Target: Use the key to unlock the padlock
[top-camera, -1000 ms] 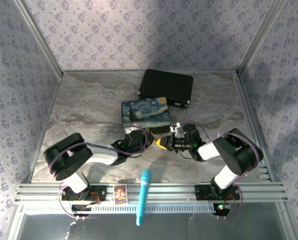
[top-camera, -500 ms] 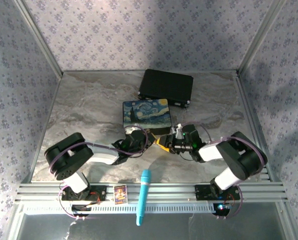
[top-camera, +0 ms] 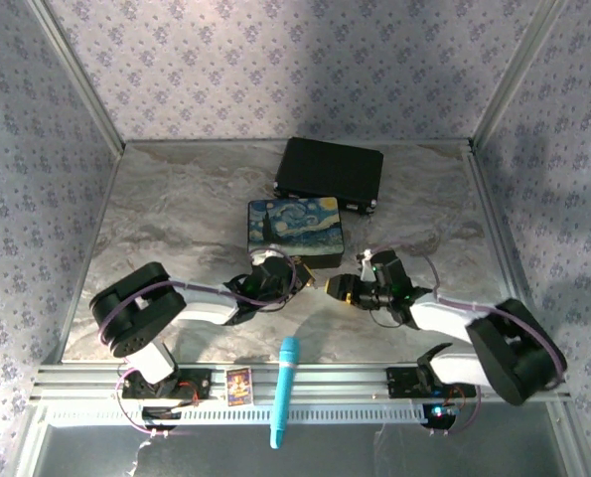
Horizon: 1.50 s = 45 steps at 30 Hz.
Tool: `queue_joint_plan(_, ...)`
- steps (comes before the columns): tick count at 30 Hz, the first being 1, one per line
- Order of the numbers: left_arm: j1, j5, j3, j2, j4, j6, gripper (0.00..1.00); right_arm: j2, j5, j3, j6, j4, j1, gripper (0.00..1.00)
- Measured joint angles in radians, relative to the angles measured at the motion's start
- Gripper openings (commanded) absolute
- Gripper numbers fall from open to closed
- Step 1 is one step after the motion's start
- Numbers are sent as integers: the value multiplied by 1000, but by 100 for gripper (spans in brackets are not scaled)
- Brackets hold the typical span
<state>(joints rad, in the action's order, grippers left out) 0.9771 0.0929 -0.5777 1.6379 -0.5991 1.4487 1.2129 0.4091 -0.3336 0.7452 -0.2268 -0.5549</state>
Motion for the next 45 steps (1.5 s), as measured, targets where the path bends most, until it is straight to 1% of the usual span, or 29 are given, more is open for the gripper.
queue_joint_plan(1, 0, 0, -3, -1, 9, 0, 0, -37, -49, -30, -54, 69, -31, 74)
queue_joint_plan(2, 0, 0, -6, -4, 21, 0, 0, -75, -114, -63, -112, 133, -69, 98)
queue_joint_plan(3, 0, 0, -10, -6, 31, 1, 0, -106, -171, -86, -147, 171, -104, 99)
queue_joint_plan(4, 0, -3, -12, -8, 42, 0, 0, -141, -246, -107, -198, 203, -147, 97)
queue_joint_plan(5, 0, -4, -15, -12, 54, 0, 0, -169, -303, -119, -246, 222, -179, 91)
queue_joint_plan(7, -1, -10, -19, -18, 74, 0, 0, -201, -381, -130, -343, 246, -225, 82)
queue_joint_plan(10, -2, -19, -31, -25, 109, 1, 0, -191, -452, -131, -465, 262, -259, 77)
queue_joint_plan(12, -2, -23, -34, -29, 125, 0, 0, -160, -476, -132, -538, 262, -281, 70)
queue_joint_plan(13, -2, -26, -35, -32, 131, 1, 0, -142, -482, -132, -573, 261, -292, 64)
queue_joint_plan(14, -2, -29, -35, -35, 137, 1, 0, -124, -482, -132, -603, 257, -302, 61)
queue_joint_plan(18, -2, -43, -35, -51, 167, 0, 0, -58, -474, -132, -693, 208, -328, 57)
queue_joint_plan(24, -2, -54, -35, -60, 184, 1, 0, 59, -474, -154, -790, 130, -356, 48)
queue_joint_plan(26, -2, -55, -35, -61, 184, 1, 0, 95, -474, -164, -812, 106, -361, 43)
queue_joint_plan(29, -2, -56, -35, -62, 185, 2, 0, 134, -479, -173, -837, 76, -366, 33)
queue_joint_plan(31, -2, -57, -35, -64, 186, 3, 0, 150, -484, -177, -843, 60, -369, 30)
queue_joint_plan(33, -2, -59, -34, -65, 188, 4, 0, 159, -485, -180, -844, 47, -369, 27)
queue_joint_plan(35, -2, -59, -34, -65, 188, 4, 0, 162, -484, -180, -844, 39, -369, 19)
queue_joint_plan(37, -3, -55, -32, -66, 186, 5, 0, 163, -481, -180, -845, 37, -367, 15)
queue_joint_plan(39, -5, -52, -30, -66, 183, 8, 0, 164, -466, -180, -845, 35, -357, 11)
queue_joint_plan(41, -6, -51, -27, -66, 179, 11, 0, 164, -435, -180, -841, 29, -340, 10)
queue_joint_plan(44, -8, -49, -22, -69, 171, 18, 0, 164, -355, -169, -824, 4, -299, 9)
queue_joint_plan(45, -8, -48, -20, -71, 169, 20, 0, 164, -316, -162, -813, -10, -280, 8)
